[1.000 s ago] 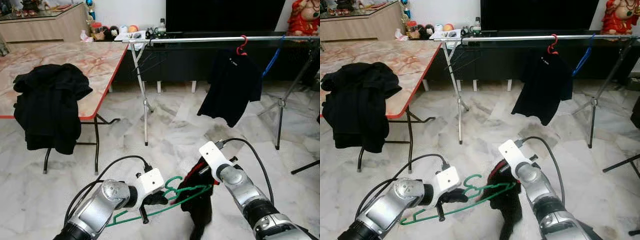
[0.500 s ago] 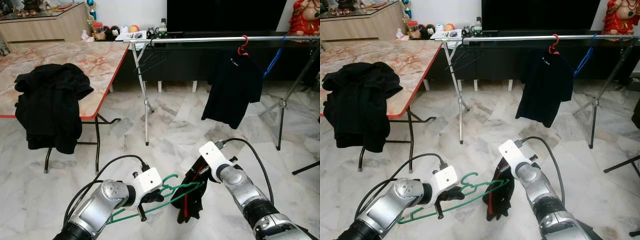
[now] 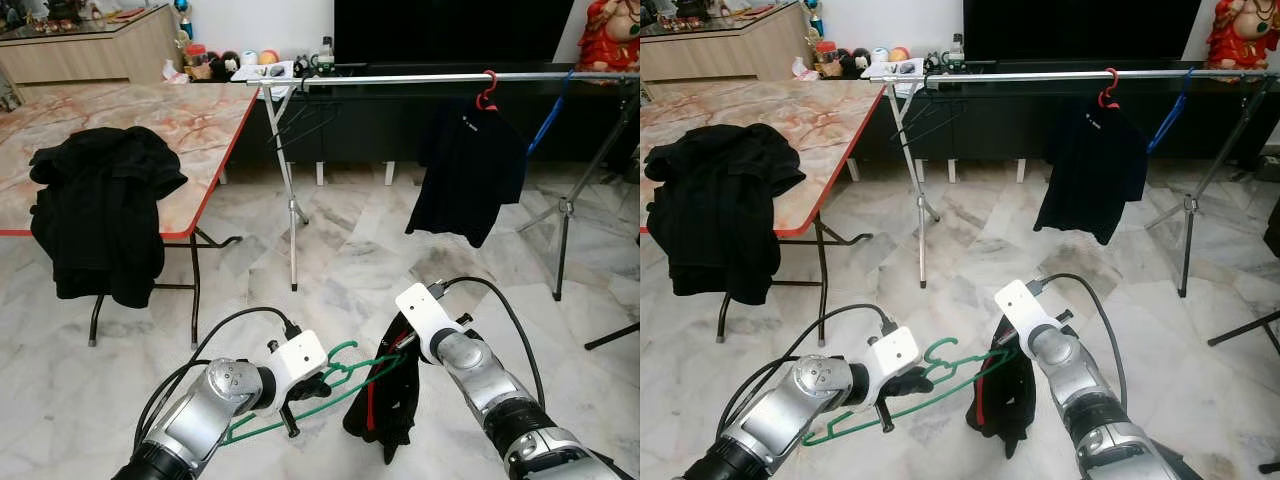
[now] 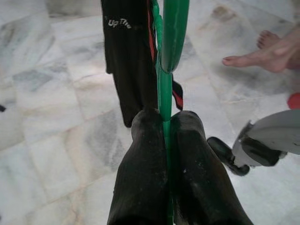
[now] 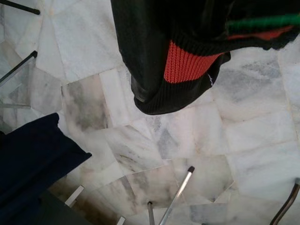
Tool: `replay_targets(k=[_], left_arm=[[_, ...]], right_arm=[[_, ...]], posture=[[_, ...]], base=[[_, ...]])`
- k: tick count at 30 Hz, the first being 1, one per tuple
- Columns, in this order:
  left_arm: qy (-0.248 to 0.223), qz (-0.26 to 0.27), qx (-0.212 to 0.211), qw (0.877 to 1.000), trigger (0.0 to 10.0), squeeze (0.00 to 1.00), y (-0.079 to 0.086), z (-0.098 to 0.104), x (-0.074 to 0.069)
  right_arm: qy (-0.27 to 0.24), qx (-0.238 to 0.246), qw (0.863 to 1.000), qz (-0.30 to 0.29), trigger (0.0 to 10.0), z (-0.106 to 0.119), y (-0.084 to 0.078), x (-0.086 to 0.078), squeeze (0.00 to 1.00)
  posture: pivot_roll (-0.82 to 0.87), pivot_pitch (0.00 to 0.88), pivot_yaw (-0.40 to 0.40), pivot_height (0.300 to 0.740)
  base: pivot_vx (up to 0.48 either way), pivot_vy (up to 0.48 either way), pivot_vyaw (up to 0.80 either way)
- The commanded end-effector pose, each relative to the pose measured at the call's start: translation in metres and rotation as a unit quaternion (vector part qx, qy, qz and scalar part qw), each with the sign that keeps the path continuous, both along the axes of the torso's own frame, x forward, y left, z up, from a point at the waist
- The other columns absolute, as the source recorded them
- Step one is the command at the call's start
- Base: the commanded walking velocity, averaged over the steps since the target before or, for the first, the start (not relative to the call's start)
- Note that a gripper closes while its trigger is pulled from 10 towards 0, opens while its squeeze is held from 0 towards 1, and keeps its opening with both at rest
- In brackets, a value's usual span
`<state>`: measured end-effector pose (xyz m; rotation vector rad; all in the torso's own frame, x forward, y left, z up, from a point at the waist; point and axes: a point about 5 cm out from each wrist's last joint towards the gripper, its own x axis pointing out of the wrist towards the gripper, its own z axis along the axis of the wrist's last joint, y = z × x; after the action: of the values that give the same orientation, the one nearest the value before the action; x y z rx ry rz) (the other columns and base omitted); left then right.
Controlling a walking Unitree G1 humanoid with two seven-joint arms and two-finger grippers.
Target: Hang hanger
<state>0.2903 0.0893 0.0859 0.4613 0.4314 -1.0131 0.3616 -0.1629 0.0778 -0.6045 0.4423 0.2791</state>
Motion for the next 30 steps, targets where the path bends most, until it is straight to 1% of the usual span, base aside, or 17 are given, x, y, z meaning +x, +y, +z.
replay_targets(k=[1, 3, 7, 18, 30], left_arm=[[0.008, -0.012, 0.001, 1.000, 10.0, 0.00, 0.0010, 0.0000, -0.0034], [0.015, -0.021, 0.000, 1.000, 10.0, 0.00, 0.0002, -0.0004, -0.0057], [0.014, -0.019, 0.000, 1.000, 10.0, 0.00, -0.0001, -0.0005, -0.0058], [-0.010, 0.020, 0.007, 1.000, 10.0, 0.00, 0.0030, 0.0005, 0.0034], [-0.010, 0.026, 0.007, 1.000, 10.0, 0.00, 0.0038, 0.0003, 0.0039]], right_arm=[[-0.011, 0.013, 1.000, 0.006, 10.0, 0.0051, 0.0051, 0.0030, 0.00], [-0.010, 0.013, 1.000, 0.006, 10.0, 0.0050, 0.0052, 0.0030, 0.00], [-0.010, 0.013, 1.000, 0.006, 10.0, 0.0048, 0.0051, 0.0029, 0.00], [-0.009, 0.014, 1.000, 0.006, 10.0, 0.0045, 0.0050, 0.0026, 0.00], [-0.007, 0.014, 1.000, 0.008, 10.0, 0.0040, 0.0061, 0.0023, 0.00]], posture=[[0.12, 0.055, 0.052, 0.740], [0.12, 0.055, 0.052, 0.740], [0.12, 0.055, 0.052, 0.740], [0.12, 0.059, 0.051, 0.740], [0.12, 0.061, 0.049, 0.740]], base=[[0.000, 0.000, 0.00], [0.000, 0.000, 0.00], [0.000, 0.000, 0.00], [0.000, 0.000, 0.00], [0.000, 0.000, 0.00]])
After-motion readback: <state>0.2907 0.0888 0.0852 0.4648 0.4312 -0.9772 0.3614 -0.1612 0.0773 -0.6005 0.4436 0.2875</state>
